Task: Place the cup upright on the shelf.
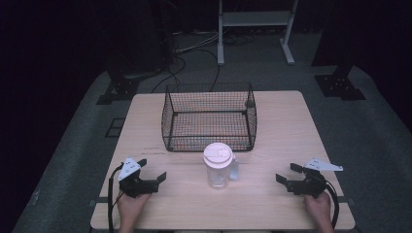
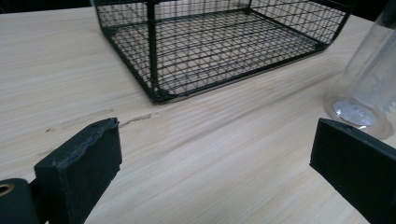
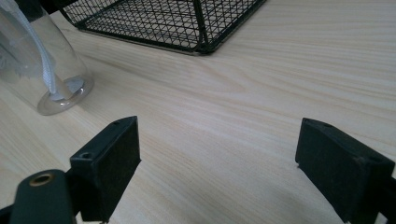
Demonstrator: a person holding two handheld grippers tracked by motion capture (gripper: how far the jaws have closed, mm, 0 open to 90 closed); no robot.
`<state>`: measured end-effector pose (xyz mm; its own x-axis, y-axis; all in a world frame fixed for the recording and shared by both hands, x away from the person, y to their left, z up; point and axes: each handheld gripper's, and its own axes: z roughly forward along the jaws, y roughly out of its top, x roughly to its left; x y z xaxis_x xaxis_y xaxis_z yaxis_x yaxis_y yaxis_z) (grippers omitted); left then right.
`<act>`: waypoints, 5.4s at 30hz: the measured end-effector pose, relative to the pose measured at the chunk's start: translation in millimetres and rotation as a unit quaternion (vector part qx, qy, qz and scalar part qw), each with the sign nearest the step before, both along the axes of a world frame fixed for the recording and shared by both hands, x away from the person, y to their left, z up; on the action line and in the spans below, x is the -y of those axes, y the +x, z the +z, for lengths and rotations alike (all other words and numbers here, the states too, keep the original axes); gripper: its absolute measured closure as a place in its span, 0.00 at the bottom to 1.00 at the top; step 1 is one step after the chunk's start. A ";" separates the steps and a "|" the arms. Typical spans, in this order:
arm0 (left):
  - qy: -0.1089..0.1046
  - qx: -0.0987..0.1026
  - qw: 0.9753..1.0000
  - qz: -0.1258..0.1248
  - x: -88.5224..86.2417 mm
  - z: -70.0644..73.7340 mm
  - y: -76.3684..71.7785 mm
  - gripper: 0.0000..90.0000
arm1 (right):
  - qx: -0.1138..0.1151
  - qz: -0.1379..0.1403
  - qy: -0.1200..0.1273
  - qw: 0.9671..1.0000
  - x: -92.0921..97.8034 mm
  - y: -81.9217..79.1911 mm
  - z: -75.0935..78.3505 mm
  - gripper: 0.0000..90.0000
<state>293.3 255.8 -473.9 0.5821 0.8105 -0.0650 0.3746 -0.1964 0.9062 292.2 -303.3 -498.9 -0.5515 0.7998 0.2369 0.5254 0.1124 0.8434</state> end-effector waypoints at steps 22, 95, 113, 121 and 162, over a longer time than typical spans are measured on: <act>0.014 0.012 0.997 -0.071 30.4 22.6 4.4 0.01 | -0.001 0.006 -0.001 1.000 -1.6 0.8 -0.1 0.14; 0.136 -0.071 0.934 -0.323 162.8 105.0 43.7 0.00 | 0.003 0.034 0.008 0.999 -2.0 1.8 0.1 0.14; 0.161 -0.094 0.924 -0.334 183.0 98.1 54.5 0.00 | 0.004 0.034 0.009 0.999 -2.0 1.7 0.3 0.14; 0.169 -0.096 0.919 -0.342 184.3 98.6 56.4 0.05 | 0.004 0.033 0.009 0.999 -1.9 1.7 0.4 0.14; 0.218 -0.083 0.913 -0.335 202.7 181.1 61.0 0.06 | 0.010 0.033 0.013 0.999 -0.3 1.6 0.6 0.14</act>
